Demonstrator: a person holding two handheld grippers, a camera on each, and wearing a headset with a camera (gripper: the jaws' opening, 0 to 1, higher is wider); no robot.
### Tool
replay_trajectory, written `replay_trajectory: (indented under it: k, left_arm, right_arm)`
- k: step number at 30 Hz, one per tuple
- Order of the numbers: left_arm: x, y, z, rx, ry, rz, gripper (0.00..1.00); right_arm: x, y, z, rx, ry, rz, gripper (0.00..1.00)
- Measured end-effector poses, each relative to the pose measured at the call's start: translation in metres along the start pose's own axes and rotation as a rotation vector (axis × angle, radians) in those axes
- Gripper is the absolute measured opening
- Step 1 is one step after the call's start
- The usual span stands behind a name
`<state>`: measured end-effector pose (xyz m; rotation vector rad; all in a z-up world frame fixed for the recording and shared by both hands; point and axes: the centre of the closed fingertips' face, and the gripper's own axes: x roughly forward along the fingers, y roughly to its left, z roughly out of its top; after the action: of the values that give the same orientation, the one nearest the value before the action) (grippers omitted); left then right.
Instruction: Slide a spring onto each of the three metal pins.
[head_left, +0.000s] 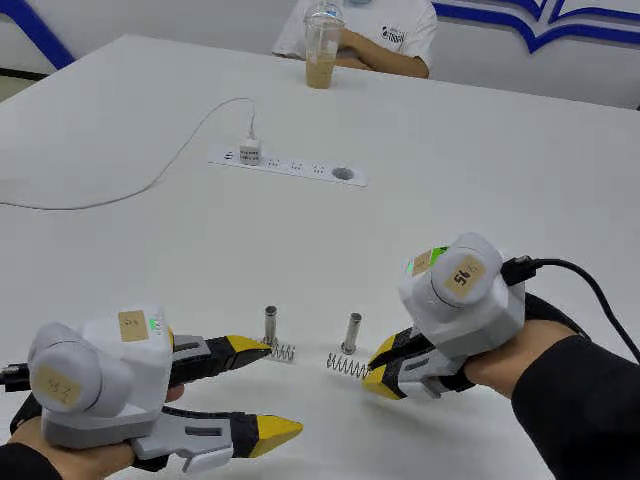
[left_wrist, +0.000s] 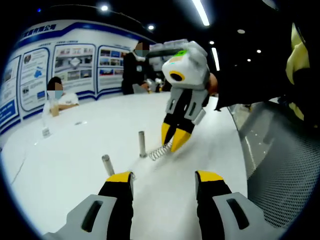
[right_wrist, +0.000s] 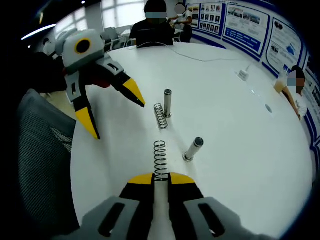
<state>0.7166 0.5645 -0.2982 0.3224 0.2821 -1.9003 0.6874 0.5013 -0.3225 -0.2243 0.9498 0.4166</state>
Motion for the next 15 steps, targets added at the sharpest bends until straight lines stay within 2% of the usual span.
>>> replay_trajectory:
  k: [7, 15]
  left_arm:
    - [0.008, -0.007, 0.005, 0.031, -0.001, -0.029, 0.48]
    - [0.013, -0.015, 0.009, 0.078, 0.002, -0.066, 0.41]
  right_arm:
    - [-0.012, 0.019, 0.007, -0.061, -0.002, 0.06, 0.11]
    - [-0.016, 0.035, 0.014, -0.126, 0.007, 0.108, 0.12]
